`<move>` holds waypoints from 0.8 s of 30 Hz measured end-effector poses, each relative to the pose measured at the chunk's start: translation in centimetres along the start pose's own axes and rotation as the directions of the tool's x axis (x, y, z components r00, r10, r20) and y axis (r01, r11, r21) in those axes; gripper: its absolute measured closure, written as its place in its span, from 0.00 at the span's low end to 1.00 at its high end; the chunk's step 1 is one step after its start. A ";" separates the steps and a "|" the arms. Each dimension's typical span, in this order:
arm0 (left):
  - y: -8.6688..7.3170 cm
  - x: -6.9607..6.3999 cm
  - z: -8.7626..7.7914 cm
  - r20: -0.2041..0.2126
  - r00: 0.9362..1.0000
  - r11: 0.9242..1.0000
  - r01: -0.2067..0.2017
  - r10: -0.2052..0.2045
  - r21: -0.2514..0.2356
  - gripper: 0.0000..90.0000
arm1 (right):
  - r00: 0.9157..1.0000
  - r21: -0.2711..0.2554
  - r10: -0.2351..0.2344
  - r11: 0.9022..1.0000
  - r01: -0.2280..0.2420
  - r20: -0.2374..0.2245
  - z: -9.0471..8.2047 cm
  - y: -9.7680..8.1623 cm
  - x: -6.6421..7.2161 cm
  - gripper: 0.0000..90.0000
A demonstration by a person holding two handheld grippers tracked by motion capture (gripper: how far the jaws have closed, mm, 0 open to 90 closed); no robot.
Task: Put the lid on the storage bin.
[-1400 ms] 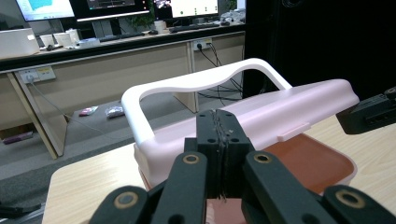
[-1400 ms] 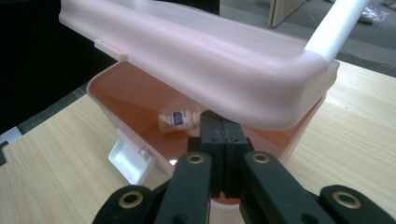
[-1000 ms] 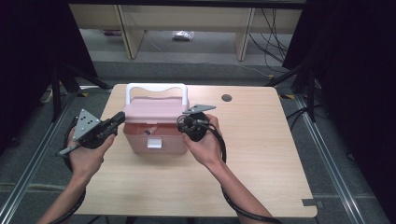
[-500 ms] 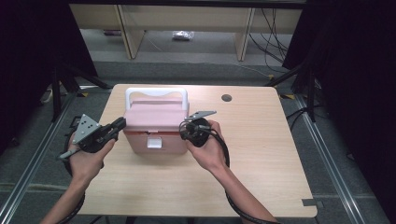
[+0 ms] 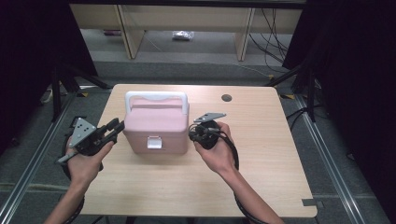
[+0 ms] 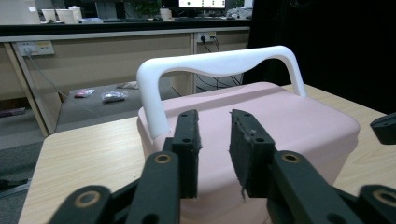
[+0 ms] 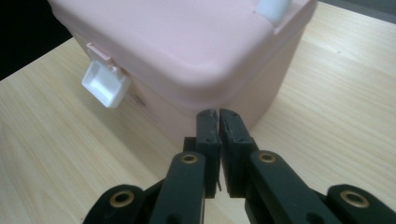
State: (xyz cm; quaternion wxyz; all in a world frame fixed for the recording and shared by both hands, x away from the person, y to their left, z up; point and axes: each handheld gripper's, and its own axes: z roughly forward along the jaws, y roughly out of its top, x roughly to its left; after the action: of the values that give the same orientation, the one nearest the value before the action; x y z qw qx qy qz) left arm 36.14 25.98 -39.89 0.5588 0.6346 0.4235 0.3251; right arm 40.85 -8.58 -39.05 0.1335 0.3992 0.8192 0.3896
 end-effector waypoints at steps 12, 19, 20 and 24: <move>-1.8 1.4 -1.0 -0.056 0.996 0.997 0.075 -0.076 -0.020 0.56 | 0.997 -0.013 0.043 0.999 -0.042 0.065 -2.0 -2.8 -3.7 0.91; -3.3 1.7 -1.3 -0.068 0.993 0.995 0.095 -0.096 -0.017 0.50 | 0.992 -0.031 0.083 0.996 -0.081 0.091 -2.6 -5.5 -6.0 0.87; -3.6 1.8 -1.3 -0.062 0.993 0.995 0.098 -0.100 -0.031 0.49 | 0.992 -0.025 0.080 0.997 -0.077 0.102 -2.7 -5.9 -6.4 0.87; -4.3 1.9 -1.4 -0.078 0.991 0.993 0.110 -0.112 -0.036 0.48 | 0.986 -0.034 0.111 0.994 -0.107 0.126 -3.1 -7.0 -7.4 0.85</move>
State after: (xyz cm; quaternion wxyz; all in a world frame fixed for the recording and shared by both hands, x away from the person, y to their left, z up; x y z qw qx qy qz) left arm 34.96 28.32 -43.98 0.5687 0.5876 0.4749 0.3252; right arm 40.14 -18.49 -42.89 0.1696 0.4655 0.7805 0.3813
